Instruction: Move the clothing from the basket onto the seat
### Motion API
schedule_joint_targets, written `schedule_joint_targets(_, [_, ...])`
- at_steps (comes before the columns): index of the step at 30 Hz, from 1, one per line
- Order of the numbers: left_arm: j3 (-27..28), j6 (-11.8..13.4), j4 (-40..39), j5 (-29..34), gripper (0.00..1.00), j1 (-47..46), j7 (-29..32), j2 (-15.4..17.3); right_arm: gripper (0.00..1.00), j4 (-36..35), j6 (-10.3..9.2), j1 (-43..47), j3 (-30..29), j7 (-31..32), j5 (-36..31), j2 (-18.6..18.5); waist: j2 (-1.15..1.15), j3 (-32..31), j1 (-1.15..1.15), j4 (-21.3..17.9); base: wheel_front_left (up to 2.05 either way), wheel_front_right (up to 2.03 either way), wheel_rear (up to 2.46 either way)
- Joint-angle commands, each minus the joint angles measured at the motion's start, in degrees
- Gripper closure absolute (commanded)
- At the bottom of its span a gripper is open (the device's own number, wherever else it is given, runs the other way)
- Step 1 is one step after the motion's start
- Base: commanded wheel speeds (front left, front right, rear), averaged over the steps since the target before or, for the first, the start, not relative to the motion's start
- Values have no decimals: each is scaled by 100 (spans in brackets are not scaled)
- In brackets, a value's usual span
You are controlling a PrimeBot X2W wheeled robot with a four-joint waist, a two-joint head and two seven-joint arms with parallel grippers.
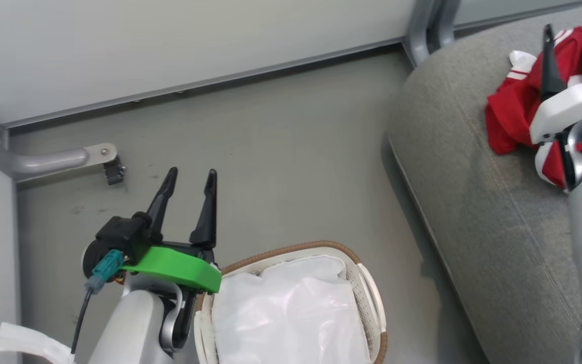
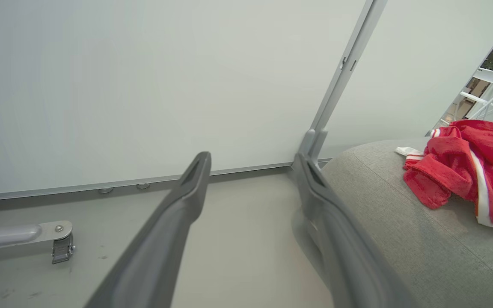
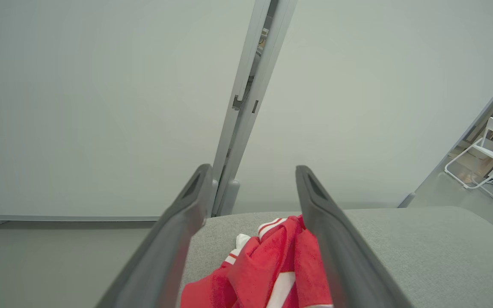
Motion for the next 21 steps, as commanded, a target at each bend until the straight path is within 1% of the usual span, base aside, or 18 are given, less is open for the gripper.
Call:
schedule_joint_targets(1, [109,4,1,84,0,115,-3,-18,0,-87,-8,189,25,-29,91,75,0,-333,0,367,0,0,0])
schedule_joint_targets(5, [497,113,-3,215,0,271,-2,-40,0,-384,-7,561,139,-29,365,384,0,-440,0,542,0,0,0])
schedule_joint_targets(12, [1074,187,-23,288,0,636,-2,-70,0,-1094,-8,1490,237,-30,797,730,0,-607,0,796,0,0,0])
schedule_joint_targets(15, [1292,218,-45,289,0,828,-1,-84,0,-1349,-8,1901,381,-29,987,795,0,-662,0,835,0,0,0])
schedule_joint_targets(16, [1340,226,-49,342,0,896,-2,-86,0,-1426,-7,2055,485,-29,1152,799,0,-683,0,854,0,0,0])
schedule_joint_targets(18, [1406,216,-10,376,0,1027,-2,-93,0,-1546,-7,2348,664,-29,1432,805,0,-745,0,895,0,0,0])
schedule_joint_targets(21, [1401,181,40,444,0,1192,-2,-98,0,-1738,-7,2765,751,-29,1747,797,0,-852,0,958,0,0,0])
